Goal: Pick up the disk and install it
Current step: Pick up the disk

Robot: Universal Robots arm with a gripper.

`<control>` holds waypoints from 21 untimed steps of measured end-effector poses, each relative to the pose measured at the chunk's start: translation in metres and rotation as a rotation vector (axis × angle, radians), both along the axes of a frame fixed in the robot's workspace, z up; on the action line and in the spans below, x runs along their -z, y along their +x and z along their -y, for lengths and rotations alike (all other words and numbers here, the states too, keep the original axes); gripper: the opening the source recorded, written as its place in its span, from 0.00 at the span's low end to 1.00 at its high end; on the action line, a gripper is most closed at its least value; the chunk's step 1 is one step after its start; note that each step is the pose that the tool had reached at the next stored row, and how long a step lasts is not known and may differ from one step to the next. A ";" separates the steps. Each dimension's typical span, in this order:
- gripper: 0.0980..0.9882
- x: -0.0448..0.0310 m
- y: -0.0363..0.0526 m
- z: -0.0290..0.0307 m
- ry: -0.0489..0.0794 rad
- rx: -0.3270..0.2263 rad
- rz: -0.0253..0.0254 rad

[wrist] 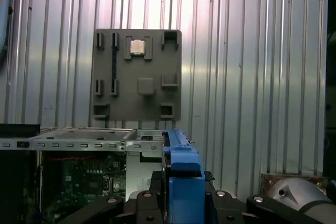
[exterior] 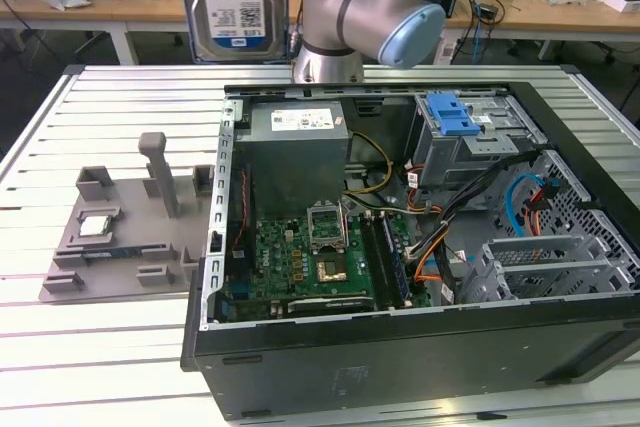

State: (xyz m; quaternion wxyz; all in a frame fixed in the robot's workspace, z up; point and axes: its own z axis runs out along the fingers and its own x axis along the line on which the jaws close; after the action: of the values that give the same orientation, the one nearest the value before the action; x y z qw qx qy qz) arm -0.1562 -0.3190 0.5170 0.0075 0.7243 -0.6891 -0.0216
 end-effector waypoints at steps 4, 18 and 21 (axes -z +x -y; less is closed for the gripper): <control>0.30 0.0000 0.0167 0.0000 0.000 0.000 0.0000; 0.30 0.0000 0.0731 0.0000 0.000 0.000 0.0000; 0.30 0.0000 0.0843 0.0000 0.000 0.000 -0.0001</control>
State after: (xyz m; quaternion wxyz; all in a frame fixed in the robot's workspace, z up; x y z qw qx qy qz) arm -0.0719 -0.3189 0.5170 0.0076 0.7242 -0.6892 -0.0216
